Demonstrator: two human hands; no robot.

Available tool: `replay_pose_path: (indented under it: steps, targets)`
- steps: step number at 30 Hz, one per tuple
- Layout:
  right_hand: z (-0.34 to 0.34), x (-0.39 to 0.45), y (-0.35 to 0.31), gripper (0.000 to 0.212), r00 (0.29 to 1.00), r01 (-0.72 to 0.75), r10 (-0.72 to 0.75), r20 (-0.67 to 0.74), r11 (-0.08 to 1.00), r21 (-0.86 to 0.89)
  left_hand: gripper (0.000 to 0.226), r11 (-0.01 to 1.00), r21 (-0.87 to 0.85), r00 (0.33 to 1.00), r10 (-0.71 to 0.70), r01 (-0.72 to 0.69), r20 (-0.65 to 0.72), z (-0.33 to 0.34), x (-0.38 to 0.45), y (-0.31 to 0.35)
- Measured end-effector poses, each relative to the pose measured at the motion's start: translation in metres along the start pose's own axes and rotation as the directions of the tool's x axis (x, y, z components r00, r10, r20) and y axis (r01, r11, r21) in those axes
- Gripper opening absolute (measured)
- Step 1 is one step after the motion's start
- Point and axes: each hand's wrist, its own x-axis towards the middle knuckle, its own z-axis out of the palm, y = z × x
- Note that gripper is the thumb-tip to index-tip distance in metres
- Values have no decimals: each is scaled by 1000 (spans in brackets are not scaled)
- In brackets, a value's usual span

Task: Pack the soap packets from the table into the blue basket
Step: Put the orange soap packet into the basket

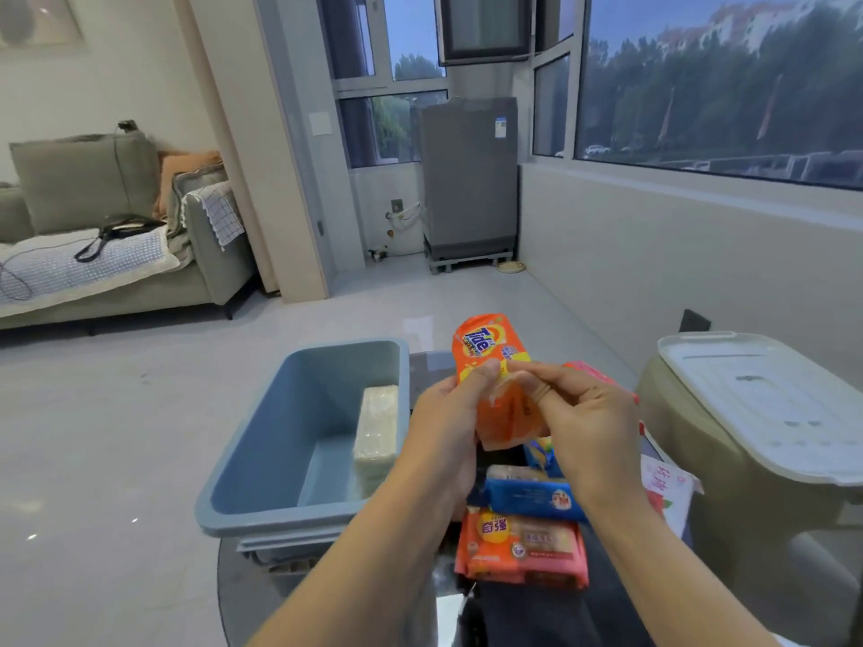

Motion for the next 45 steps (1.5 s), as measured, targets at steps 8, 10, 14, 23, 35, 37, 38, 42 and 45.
replay_pose_path:
  steps: [8, 10, 14, 23, 35, 37, 38, 42, 45]
  targets:
    - [51, 0, -19, 13, 990, -12, -34, 140, 949, 316, 44, 1000, 27, 1000, -11, 10, 25, -56, -9, 55]
    - [65, -2, -18, 16, 973, -35, -40, 226, 946, 321, 47, 998, 25, 998, -56, 56, -15, -76, -6, 62]
    - [90, -6, -13, 24, 908, -147, 10, 418, 943, 298, 44, 993, 39, 991, -104, 108, -88, -112, -1, 66]
    - [148, 25, -10, 39, 489, -574, 465, 738, 809, -129, 36, 988, 141, 978, -41, 71, -203, -166, 1, 56]
    - [210, 44, 14, 18, 381, -731, 742, 551, 607, -311, 20, 750, 648, 881, 389, -133, -270, -207, 18, 52]
    - [217, 43, 20, 16, 336, -756, 755, 563, 573, -317, 23, 652, 750, 861, 440, -112, -254, -210, 22, 50]
    - [221, 43, 23, 16, 314, -771, 758, 571, 555, -312, 23, 602, 793, 855, 456, -92, -247, -212, 25, 50]
    - [230, 42, 33, 23, 288, -812, 777, 559, 508, -287, 19, 676, 722, 871, 435, -149, -228, -222, 33, 45]
    - [239, 42, 39, 35, 309, -796, 776, 550, 528, -298, 35, 758, 640, 897, 364, -128, -251, -229, 38, 39]
